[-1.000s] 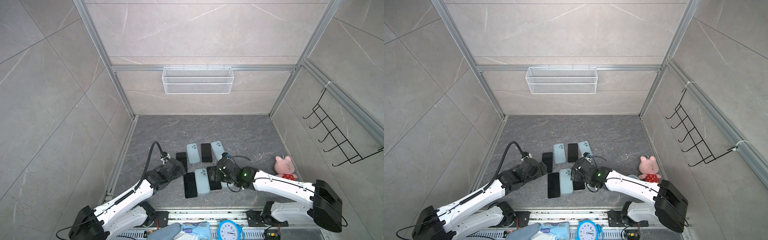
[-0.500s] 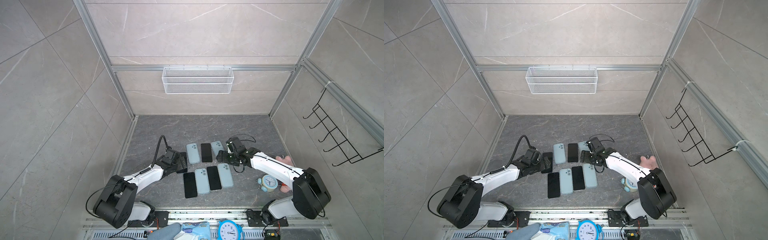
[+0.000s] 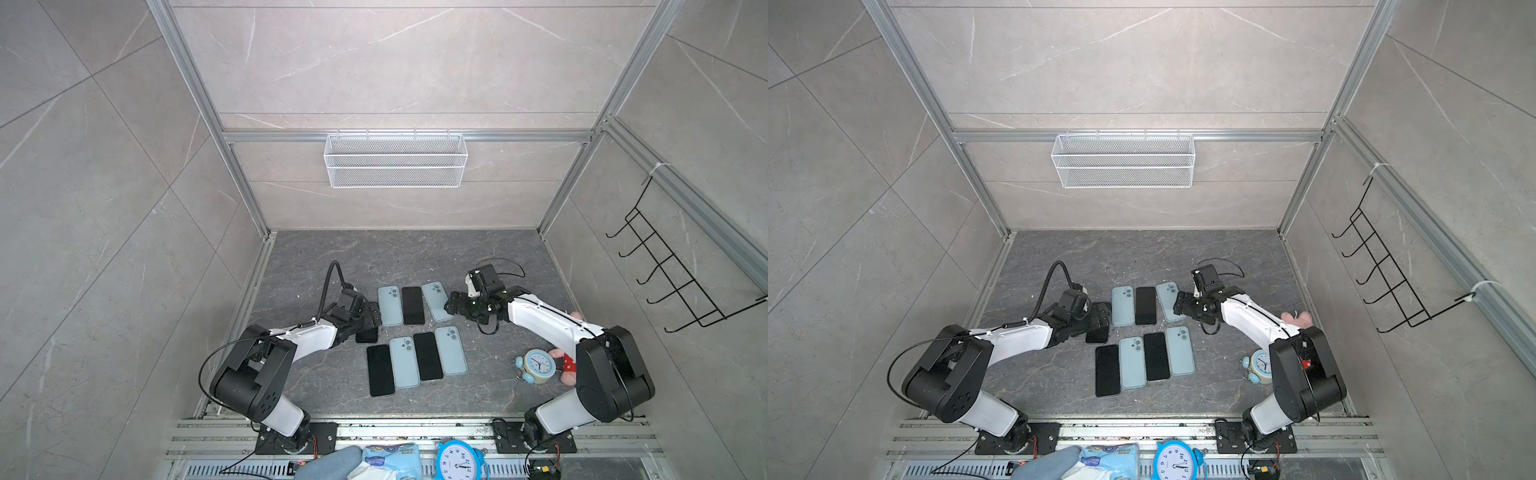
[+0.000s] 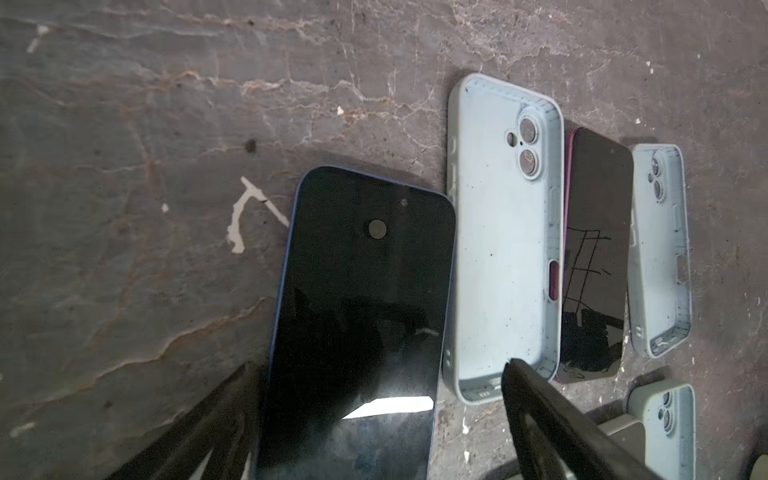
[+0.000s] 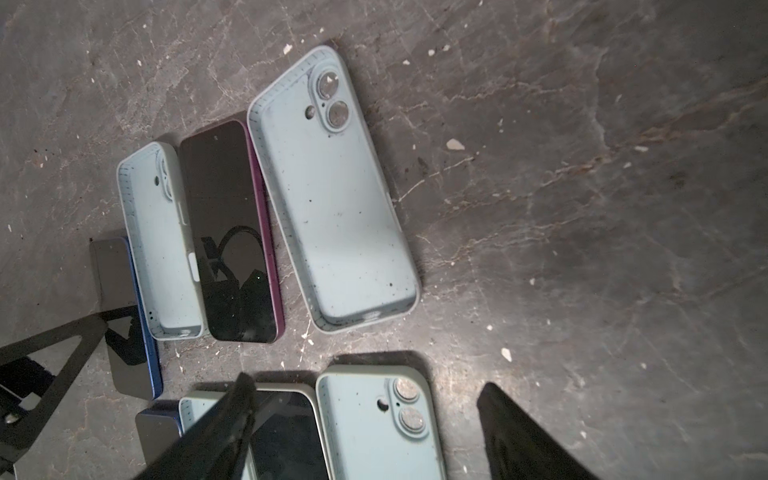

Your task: Take the phone out of the phone case

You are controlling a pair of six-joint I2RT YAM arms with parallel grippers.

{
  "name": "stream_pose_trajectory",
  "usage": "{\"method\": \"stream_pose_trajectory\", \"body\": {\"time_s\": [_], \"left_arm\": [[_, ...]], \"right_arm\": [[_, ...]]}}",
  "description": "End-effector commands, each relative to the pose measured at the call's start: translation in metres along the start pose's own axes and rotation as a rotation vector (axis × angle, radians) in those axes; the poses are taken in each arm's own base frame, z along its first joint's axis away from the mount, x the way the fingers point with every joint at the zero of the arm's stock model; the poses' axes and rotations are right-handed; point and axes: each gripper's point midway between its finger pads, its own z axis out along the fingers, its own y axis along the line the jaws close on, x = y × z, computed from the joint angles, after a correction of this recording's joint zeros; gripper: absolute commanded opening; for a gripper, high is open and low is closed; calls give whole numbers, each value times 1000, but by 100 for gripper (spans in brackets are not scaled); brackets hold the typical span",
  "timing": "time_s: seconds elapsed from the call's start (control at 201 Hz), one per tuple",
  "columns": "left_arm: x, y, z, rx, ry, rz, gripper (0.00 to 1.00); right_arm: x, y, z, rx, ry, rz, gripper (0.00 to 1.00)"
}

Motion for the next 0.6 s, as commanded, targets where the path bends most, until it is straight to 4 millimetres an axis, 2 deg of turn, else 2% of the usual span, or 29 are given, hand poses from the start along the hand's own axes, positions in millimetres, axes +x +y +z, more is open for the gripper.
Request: {"method": "stream_pose_trajectory", "body": {"time_s": [0.0,0.254,0.359,0.458,0.528,0.593], "left_arm": [[-2,-16,8,49,13,17,92],[6,-41,4,102,20,24,91],[1,-33,-6,35,8,26,91],[-25,-23,-29,-68,-68,66,92],[-50,-34,-43,-72,-111,115,93],[-69,-49,-45,-58,-118,165,93]], "right_arm": [[0,0,11,-13,24,-9,85],[-6,-4,32,-16,55,11,84],[-12,0,33,-30,50,7,84],[-23,-4,31,8,28,-7,84],[-34,-5,31,12,19,-3,84],[-45,-6,33,12,15,2,84]]}}
